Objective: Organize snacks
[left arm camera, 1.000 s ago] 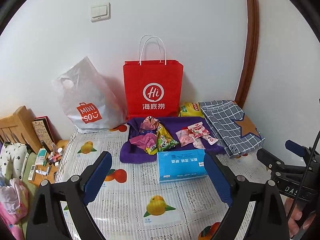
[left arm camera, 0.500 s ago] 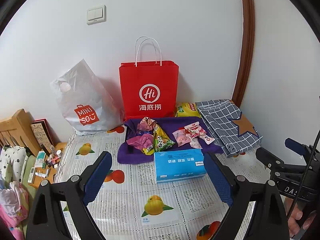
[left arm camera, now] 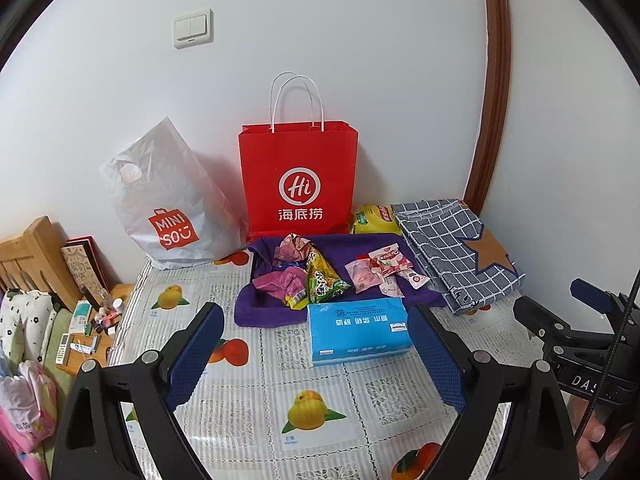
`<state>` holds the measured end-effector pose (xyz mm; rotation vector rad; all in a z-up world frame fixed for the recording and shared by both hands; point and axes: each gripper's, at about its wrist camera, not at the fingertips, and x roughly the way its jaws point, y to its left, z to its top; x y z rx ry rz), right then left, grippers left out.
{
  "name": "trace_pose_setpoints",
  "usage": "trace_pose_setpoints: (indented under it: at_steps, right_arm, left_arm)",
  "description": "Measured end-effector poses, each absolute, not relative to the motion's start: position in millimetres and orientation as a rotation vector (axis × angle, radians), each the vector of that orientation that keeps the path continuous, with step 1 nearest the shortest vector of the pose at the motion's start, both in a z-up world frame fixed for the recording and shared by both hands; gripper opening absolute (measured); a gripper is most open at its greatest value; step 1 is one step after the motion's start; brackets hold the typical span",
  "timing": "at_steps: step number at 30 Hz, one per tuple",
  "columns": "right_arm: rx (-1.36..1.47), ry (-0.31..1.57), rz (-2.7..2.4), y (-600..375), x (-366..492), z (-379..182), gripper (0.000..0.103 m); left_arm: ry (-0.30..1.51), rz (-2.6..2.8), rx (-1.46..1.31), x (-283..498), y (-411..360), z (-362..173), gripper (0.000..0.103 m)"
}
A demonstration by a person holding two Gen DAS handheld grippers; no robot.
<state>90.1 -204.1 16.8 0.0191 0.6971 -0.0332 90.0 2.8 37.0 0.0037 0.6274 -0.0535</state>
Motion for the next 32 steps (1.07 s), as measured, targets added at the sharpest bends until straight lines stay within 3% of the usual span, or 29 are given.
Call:
trace_pose_setpoints:
  at_steps: [32]
  right_arm:
    - [0.018, 0.701, -0.029, -205.0, 88.3, 15.3, 0.103]
  left_arm:
    - [0.621, -0.046, -0.008, 88.1, 2.5, 38.1, 0.093]
